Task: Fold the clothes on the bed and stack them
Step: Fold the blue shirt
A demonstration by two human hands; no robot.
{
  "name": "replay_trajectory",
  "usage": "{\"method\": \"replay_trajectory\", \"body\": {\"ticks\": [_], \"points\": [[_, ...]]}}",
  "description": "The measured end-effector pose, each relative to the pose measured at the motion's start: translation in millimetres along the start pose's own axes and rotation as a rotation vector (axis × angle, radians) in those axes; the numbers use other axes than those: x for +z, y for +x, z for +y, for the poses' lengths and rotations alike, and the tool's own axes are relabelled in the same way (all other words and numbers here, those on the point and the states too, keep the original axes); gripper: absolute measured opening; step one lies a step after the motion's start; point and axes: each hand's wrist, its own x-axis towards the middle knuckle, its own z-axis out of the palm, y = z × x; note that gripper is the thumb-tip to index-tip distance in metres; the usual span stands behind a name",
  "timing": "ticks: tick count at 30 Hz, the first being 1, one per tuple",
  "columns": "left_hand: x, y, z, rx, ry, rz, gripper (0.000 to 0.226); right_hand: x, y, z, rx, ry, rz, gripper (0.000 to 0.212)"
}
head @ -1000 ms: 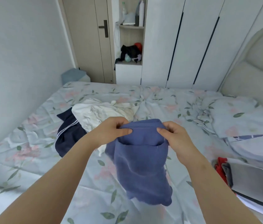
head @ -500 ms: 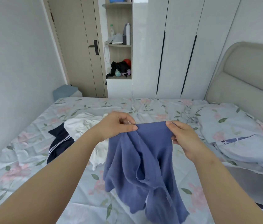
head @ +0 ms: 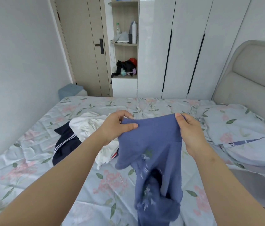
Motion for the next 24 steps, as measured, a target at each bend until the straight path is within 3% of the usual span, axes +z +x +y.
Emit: {"method": "replay_trajectory", "body": {"ticks": [3,5,7,9,10,12,13,15,16,19,20,23,24], "points": [[-1,-3,-8,-0.009,0.121,-0.064,0.015,2,-4,-9,-0.005,0.098,0.074,0.028],[-1,-2,-8,-0.052,-0.027,-0.006,0.015,3,-11,-13,-0.041,0.059,0.026,0.021],[0,-1,-2,-0.082,-0.223,0.046,0.019,1,-18,-14,-0.065,-0.194,-0.192,0.006],[3,2,6,-0.069,-0.284,0.058,0.020,0,-23,-10,-0.007,-0.497,-0.511,0.026],[5,3,9,-0.052,-0.278,0.056,0.019,2,-24,-4,0.019,-0.615,-0.622,0.024],[10,4,12,-0.009,-0.260,0.060,0.018,6,-25,3,0.047,-0.694,-0.623,0.031],[12,5,11,0.005,-0.263,0.063,0.015,8,-24,5,0.058,-0.618,-0.555,0.035],[17,2,1,-0.014,-0.265,0.023,0.005,11,-24,4,0.107,-0.306,-0.421,0.021],[20,-2,-7,-0.037,-0.247,-0.033,0.013,11,-23,1,0.130,-0.131,-0.389,0.014],[37,-11,-39,-0.177,-0.200,-0.306,0.068,9,-22,-11,0.196,0.279,-0.343,0.021],[44,-14,-47,-0.220,-0.173,-0.380,0.072,8,-20,-14,0.210,0.347,-0.308,0.020],[57,-17,-64,-0.228,-0.004,-0.403,0.017,2,-13,-19,0.233,0.451,-0.128,0.012],[57,-15,-67,-0.233,0.013,-0.340,0.013,-3,-9,-16,0.226,0.449,-0.036,0.010]]}}
